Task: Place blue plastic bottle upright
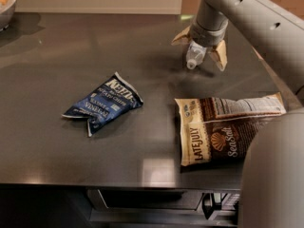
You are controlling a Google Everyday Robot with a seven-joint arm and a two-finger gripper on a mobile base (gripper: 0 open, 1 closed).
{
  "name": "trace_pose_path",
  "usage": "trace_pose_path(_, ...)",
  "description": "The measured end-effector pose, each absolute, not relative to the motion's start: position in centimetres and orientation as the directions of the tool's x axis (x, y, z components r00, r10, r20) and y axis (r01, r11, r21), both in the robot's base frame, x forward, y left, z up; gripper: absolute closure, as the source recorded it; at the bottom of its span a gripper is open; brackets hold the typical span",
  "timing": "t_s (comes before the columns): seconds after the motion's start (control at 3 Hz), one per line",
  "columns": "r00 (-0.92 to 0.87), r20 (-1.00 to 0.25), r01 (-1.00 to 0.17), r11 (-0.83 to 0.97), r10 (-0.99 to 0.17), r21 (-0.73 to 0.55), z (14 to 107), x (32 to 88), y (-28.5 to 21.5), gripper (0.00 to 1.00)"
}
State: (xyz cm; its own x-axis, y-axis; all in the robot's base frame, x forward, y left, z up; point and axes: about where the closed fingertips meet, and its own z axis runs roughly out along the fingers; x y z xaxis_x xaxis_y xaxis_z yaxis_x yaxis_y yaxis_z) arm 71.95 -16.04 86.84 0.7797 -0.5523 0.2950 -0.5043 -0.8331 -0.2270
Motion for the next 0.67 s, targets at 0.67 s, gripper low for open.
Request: trace_pose_path(0.67,0.825,0.388,-0.389,-0.911,-0.411,-0.138,84.6,74.4,-15.2,0.0)
